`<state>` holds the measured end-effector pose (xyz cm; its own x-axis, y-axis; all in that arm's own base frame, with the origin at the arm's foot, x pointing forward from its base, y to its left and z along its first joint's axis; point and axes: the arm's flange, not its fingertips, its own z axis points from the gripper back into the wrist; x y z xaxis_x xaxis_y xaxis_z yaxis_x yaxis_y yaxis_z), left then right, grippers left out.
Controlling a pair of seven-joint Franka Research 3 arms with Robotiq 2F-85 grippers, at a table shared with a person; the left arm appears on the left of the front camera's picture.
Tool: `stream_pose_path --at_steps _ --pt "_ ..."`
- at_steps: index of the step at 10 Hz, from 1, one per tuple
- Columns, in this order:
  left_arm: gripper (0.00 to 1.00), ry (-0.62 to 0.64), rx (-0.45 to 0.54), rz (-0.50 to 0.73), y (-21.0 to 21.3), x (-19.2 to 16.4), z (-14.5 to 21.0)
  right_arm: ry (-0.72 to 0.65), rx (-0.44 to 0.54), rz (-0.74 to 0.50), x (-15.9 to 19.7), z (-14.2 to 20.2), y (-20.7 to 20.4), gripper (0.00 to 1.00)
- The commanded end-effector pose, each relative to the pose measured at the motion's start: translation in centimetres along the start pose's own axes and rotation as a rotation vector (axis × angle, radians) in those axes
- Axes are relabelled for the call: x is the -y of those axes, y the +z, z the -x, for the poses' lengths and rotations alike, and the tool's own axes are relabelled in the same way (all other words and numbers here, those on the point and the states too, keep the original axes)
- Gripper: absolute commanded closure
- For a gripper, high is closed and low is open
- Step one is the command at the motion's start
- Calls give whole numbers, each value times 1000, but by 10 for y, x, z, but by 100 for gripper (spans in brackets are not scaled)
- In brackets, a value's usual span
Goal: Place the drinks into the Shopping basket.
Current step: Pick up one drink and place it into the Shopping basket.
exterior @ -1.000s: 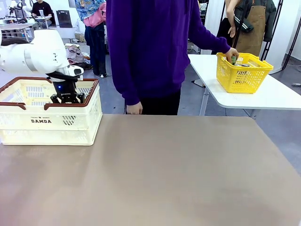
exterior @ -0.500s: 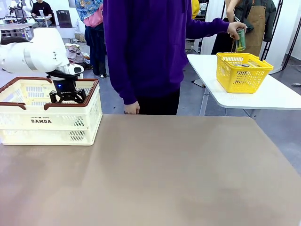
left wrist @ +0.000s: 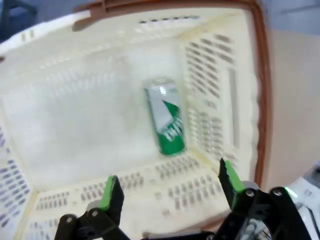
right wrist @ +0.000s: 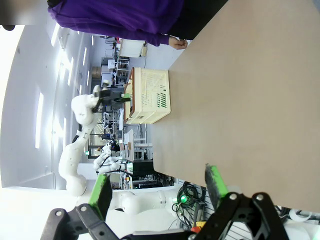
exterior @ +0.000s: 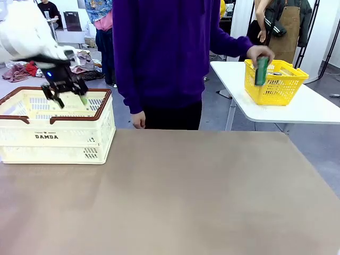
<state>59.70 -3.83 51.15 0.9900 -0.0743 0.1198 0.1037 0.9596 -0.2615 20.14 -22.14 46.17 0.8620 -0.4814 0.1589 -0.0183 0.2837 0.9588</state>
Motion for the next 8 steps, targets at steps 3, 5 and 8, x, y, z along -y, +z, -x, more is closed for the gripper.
stream_pose_path --at_steps 3,5,8 --pt "0 -85 5 509 105 -7 99 27 8 -23 -2 -3 1 0" --pt "0 -46 35 813 106 -44 161 27 8 -23 -2 -3 1 0" --pt "0 13 57 1154 87 -134 213 27 8 -23 -2 -3 1 0"
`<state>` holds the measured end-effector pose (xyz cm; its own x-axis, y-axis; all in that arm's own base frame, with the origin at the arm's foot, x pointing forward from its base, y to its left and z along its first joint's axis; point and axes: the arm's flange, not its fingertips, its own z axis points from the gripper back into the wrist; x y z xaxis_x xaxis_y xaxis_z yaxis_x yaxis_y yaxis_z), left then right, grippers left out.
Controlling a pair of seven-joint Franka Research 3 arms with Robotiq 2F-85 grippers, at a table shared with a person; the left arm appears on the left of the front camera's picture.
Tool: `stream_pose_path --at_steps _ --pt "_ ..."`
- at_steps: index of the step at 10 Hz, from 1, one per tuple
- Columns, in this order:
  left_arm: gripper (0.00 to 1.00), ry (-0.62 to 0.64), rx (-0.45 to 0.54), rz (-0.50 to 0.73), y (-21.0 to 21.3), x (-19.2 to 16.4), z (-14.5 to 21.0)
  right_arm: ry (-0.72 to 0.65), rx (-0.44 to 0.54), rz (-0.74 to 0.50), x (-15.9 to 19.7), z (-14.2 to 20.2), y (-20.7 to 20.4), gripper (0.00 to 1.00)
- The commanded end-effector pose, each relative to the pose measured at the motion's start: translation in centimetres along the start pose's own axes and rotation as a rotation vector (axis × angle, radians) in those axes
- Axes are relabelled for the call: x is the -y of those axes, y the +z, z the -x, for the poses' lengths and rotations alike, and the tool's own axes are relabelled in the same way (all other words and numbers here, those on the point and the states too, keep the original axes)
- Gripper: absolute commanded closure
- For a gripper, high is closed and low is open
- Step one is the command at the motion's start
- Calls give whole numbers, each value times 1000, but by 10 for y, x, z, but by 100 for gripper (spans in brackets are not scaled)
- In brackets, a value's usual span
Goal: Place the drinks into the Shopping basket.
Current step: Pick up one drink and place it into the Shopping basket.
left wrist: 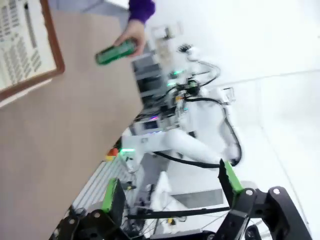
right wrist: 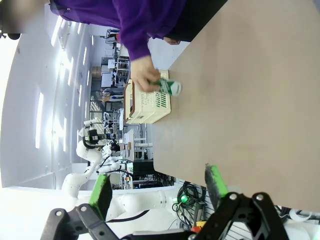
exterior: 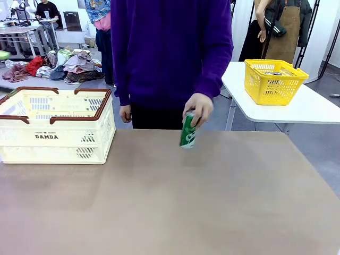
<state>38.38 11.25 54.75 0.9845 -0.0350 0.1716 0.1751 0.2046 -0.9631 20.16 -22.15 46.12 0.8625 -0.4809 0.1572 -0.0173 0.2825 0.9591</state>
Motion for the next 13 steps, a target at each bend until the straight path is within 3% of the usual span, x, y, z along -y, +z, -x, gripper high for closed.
stream_pose_path --at_steps 1,3,4,13 --pt "0 -3 -23 89 30 -34 -1 29 10 -22 -2 -3 2 0" --pt "0 -81 -137 67 45 -69 -32 29 10 -22 -2 -3 2 0" --pt "0 6 -1 105 35 -45 17 29 10 -22 -2 -3 2 0" --pt "0 6 -1 105 35 -45 17 29 10 -22 -2 -3 2 0"
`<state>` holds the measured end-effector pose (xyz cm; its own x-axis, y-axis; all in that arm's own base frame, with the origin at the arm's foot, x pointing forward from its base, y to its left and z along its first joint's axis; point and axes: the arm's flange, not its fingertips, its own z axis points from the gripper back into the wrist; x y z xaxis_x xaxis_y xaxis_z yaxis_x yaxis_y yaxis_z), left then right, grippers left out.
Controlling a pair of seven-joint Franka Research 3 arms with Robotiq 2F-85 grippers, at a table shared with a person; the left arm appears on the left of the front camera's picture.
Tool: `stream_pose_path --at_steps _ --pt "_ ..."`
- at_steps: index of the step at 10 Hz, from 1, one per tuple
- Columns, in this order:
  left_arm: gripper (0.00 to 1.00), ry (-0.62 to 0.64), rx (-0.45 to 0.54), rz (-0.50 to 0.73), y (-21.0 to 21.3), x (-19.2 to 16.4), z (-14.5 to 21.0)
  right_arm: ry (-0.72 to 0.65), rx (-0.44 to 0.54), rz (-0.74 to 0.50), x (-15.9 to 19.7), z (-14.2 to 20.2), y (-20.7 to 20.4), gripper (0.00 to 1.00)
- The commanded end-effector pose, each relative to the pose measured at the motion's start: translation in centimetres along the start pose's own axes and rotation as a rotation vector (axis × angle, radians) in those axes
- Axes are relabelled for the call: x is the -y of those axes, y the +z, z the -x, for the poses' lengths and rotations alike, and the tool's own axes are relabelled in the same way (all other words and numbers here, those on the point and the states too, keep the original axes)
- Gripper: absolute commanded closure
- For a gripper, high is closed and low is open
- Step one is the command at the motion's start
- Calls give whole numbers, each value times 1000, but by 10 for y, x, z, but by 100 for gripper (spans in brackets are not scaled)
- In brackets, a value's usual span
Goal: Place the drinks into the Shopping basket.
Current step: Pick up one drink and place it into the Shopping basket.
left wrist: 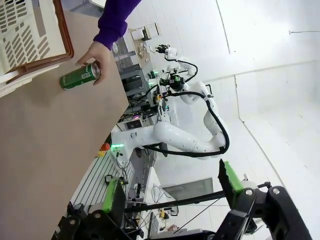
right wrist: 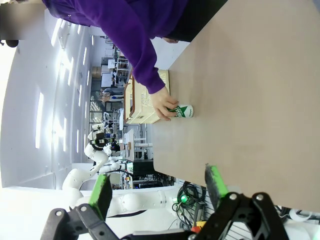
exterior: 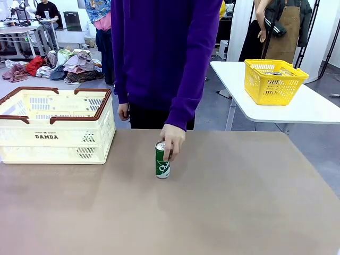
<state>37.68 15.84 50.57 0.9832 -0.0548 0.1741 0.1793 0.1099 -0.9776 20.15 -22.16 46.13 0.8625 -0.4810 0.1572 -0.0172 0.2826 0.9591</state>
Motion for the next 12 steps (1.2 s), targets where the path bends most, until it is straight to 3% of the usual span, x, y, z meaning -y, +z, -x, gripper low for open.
stream_pose_path --at_steps 1,8,10,12 --pt "0 11 19 10 -2 3 1 29 10 -22 -2 -3 1 0" --pt "0 0 1 0 0 0 0 29 10 -22 -2 -3 1 0" --pt "0 43 7 -160 -42 31 -18 29 10 -22 -2 -3 1 0" --pt "0 133 -96 -377 -118 75 -52 29 10 -22 -2 -3 1 0"
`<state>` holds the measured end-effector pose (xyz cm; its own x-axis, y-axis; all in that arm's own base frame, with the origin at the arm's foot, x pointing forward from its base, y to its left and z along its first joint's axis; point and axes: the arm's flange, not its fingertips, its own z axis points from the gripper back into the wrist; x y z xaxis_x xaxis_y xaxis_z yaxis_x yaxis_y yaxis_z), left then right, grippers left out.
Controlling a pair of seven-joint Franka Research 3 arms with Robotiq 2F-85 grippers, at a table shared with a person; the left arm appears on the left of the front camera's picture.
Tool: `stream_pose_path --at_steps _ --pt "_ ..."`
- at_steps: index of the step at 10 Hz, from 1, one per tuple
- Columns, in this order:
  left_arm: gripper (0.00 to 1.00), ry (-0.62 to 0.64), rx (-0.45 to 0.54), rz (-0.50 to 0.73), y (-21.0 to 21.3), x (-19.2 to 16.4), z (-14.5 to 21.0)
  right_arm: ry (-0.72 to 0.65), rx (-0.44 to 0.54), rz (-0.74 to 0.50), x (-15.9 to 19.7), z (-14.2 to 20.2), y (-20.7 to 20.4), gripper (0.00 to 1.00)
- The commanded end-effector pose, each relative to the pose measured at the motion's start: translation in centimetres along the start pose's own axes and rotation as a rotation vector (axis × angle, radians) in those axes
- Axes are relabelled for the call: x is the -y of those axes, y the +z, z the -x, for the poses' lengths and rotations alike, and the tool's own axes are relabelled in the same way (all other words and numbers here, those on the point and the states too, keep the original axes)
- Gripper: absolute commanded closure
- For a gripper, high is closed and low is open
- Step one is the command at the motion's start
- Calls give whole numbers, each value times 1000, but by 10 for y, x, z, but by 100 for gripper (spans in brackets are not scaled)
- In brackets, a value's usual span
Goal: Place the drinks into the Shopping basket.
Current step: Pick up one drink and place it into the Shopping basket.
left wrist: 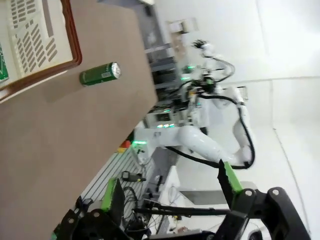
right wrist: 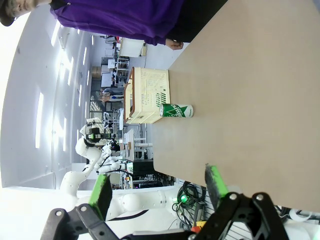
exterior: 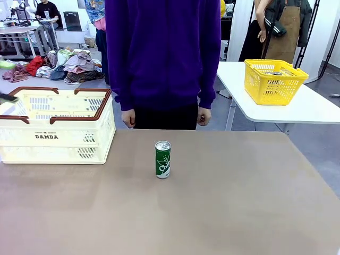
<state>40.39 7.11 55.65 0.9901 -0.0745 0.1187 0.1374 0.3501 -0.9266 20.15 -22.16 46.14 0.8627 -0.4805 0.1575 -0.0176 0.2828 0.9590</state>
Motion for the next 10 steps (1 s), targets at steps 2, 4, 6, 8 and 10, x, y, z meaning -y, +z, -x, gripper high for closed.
stream_pose_path --at_steps 2,4,6,8,10 --pt "0 178 -138 -376 -132 91 -50 28 10 -23 -2 -3 1 0" --pt "0 175 -133 -602 -219 122 -68 28 10 -23 -2 -3 1 0" --pt "0 124 -78 -822 -301 124 -73 28 10 -23 -2 -3 1 0" --pt "0 37 -172 -961 -361 111 -68 28 10 -23 -2 -3 1 0" --pt "0 80 -101 -820 -331 122 -58 28 10 -23 -2 -3 1 0"
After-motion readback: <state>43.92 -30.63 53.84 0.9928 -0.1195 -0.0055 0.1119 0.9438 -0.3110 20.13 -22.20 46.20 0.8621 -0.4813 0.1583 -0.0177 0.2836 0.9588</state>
